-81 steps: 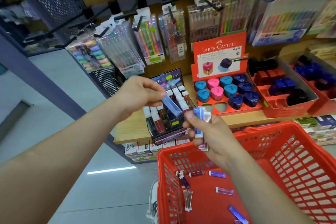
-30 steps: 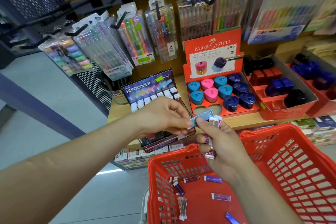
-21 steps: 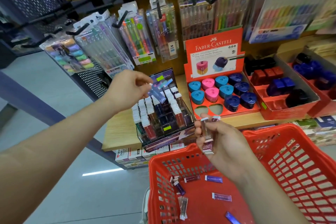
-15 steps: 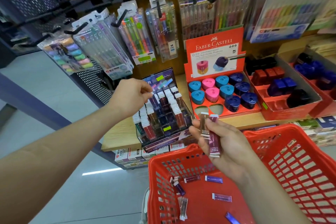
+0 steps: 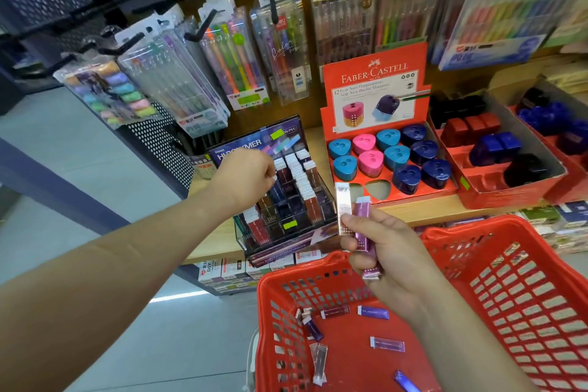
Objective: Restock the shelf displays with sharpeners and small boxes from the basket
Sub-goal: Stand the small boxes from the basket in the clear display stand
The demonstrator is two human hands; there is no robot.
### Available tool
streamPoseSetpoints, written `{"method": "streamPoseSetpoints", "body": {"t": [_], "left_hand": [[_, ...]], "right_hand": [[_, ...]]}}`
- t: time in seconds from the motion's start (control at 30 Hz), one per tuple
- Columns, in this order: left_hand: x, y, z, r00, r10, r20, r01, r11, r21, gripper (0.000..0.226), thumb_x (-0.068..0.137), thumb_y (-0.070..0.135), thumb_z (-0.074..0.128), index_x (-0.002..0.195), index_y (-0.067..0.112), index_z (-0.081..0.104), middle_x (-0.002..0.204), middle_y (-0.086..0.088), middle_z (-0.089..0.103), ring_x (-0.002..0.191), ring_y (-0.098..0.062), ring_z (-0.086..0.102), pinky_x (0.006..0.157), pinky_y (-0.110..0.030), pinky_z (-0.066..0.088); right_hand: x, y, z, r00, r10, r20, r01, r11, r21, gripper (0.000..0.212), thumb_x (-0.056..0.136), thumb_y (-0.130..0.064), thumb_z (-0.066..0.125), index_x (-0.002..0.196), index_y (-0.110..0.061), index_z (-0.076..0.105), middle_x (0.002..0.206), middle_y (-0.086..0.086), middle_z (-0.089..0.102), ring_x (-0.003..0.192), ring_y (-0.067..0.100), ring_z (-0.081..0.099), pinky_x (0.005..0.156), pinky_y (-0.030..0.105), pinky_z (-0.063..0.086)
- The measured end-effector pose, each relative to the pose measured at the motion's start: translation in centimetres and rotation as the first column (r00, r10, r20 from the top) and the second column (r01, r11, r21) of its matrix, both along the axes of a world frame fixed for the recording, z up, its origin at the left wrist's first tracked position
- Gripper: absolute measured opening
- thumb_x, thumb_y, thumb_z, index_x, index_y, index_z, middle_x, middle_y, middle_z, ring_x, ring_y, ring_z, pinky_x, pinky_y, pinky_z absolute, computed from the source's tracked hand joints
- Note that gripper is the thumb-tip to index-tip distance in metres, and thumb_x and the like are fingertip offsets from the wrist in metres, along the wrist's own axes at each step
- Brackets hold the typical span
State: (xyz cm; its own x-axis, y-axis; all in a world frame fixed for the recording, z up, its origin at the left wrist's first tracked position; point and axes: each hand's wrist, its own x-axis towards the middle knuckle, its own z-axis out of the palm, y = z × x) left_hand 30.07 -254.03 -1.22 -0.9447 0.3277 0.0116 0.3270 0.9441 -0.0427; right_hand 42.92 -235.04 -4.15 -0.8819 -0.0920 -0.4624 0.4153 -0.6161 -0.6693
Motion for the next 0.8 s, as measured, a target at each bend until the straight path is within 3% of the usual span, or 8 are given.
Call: {"method": "streamPoseSetpoints", "body": {"t": [0.17,0.23,0.3,0.33,0.4,0.5,0.63,0.8], "left_hand": [[-0.3,0.6,0.5,0.998,0.063,0.032,-0.061,0.997,-0.043,0.016,0.089,0.027,0.062,0.1,0.019,0.071,0.098,0.0,0.071,0.093,-0.022,0.064,0.079,-0.033,0.051],[-0.2,0.8,1.6,0.987,0.097,0.128,-0.12,0.975,0.186,0.014,0.089,0.022,0.063,0.096,0.015,0.073,0.092,0.002,0.072,0.084,-0.013,0.064,0.079,-0.03,0.053],[0.7,1.7,3.5,0.914,0.06,0.402,-0.286,0.797,0.532,0.012,0.09,0.017,0.064,0.091,0.011,0.075,0.083,-0.002,0.073,0.07,-0.009,0.062,0.069,-0.024,0.054],[1.4,2.2,4.4,0.851,-0.018,0.525,-0.362,0.704,0.611,0.013,0.091,0.017,0.064,0.091,0.009,0.075,0.082,-0.005,0.073,0.066,-0.01,0.062,0.064,-0.021,0.054],[2.6,3.1,5.6,0.769,-0.161,0.618,-0.352,0.7,0.621,0.019,0.092,0.022,0.062,0.095,0.008,0.074,0.082,-0.004,0.073,0.066,-0.01,0.062,0.062,-0.019,0.053],[4.0,4.2,5.8,0.735,-0.264,0.624,-0.263,0.738,0.621,0.018,0.087,0.02,0.067,0.099,0.009,0.073,0.076,0.001,0.072,0.067,-0.01,0.064,0.064,-0.02,0.054],[4.5,3.9,5.4,0.758,-0.253,0.601,-0.287,0.699,0.655,0.016,0.083,0.004,0.07,0.099,-0.001,0.07,0.083,-0.02,0.071,0.063,-0.013,0.066,0.064,-0.022,0.057],[3.5,2.2,5.4,0.888,-0.072,0.453,-0.32,0.61,0.725,0.011,0.083,0.004,0.071,0.094,0.002,0.069,0.08,-0.016,0.073,0.07,-0.017,0.072,0.066,-0.025,0.057]], "right_hand": [[-0.1,0.1,-0.1,1.0,-0.004,-0.019,0.005,0.999,0.051,0.018,0.085,0.005,0.064,0.099,-0.005,0.06,0.06,-0.001,0.054,0.047,0.006,0.04,0.034,0.014,0.025],[0.0,0.2,-0.2,0.999,-0.016,-0.033,0.019,0.997,0.081,0.018,0.084,0.005,0.065,0.097,-0.006,0.061,0.058,-0.003,0.055,0.046,0.006,0.038,0.035,0.015,0.026],[0.0,0.2,-0.3,0.998,-0.015,-0.056,0.021,0.994,0.103,0.018,0.083,0.005,0.066,0.097,-0.006,0.063,0.057,-0.003,0.055,0.047,0.006,0.035,0.036,0.015,0.026],[0.1,0.2,-0.2,0.998,-0.009,-0.069,0.018,0.993,0.118,0.018,0.083,0.004,0.067,0.098,-0.005,0.064,0.057,-0.003,0.054,0.047,0.007,0.033,0.036,0.015,0.025],[0.1,0.2,-0.1,0.996,0.002,-0.089,0.012,0.988,0.156,0.018,0.083,0.003,0.068,0.099,-0.005,0.065,0.059,-0.002,0.053,0.048,0.007,0.031,0.036,0.016,0.023],[0.3,0.1,0.0,0.993,0.024,-0.114,0.001,0.977,0.212,0.016,0.082,0.001,0.07,0.094,-0.009,0.068,0.064,0.003,0.052,0.049,0.009,0.03,0.036,0.016,0.023],[0.6,0.0,0.2,0.992,0.026,-0.125,0.002,0.976,0.219,0.015,0.085,-0.001,0.068,0.096,-0.011,0.068,0.066,0.002,0.058,0.05,0.009,0.033,0.037,0.016,0.024],[0.6,0.9,0.3,0.996,-0.089,0.019,0.089,0.996,-0.031,0.028,0.093,0.006,0.045,0.116,-0.003,0.06,0.09,0.017,0.07,0.059,0.014,0.053,0.038,0.018,0.035]]}}
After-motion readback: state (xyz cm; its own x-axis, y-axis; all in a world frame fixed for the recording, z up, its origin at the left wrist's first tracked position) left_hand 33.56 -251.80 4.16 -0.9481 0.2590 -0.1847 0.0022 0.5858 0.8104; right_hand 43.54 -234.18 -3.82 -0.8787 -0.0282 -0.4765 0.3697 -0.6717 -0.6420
